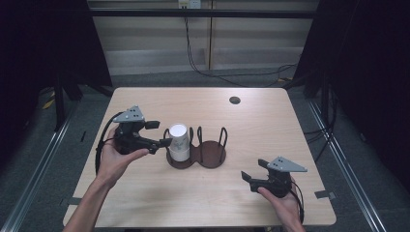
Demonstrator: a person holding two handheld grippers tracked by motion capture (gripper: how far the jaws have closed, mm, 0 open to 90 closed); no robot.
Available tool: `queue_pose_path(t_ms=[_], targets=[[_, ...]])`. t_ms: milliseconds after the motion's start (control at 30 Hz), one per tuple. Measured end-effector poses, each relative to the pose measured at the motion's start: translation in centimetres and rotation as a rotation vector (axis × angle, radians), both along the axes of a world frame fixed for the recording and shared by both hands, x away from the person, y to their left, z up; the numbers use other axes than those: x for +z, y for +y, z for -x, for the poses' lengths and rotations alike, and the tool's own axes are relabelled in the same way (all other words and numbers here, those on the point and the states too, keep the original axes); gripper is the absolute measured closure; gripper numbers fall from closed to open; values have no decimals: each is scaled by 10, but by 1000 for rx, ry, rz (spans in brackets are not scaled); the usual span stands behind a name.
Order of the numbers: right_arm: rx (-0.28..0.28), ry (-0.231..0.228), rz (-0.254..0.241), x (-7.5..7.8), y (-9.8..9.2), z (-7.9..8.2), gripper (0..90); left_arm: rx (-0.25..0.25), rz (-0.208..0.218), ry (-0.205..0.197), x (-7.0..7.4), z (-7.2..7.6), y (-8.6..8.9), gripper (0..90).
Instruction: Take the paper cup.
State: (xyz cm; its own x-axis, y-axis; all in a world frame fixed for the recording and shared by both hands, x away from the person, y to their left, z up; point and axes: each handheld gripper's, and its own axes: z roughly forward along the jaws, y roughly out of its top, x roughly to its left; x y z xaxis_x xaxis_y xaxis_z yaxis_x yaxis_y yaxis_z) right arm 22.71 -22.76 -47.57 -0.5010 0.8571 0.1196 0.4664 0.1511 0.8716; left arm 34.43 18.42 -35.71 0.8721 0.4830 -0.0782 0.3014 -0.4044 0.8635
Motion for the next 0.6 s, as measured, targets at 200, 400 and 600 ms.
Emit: queue_pose_path(t_ms=[200, 400, 600], targets=[[-3, -7, 7, 1, 0, 1, 207, -8, -65, -16, 2, -10, -9, 257], [-2, -11, 7, 1, -1, 1, 205, -16, -104, 32, 1, -23, -16, 232], [2, -10, 8, 1, 0, 0, 203, -41, -163, 46, 8, -34, -23, 250]])
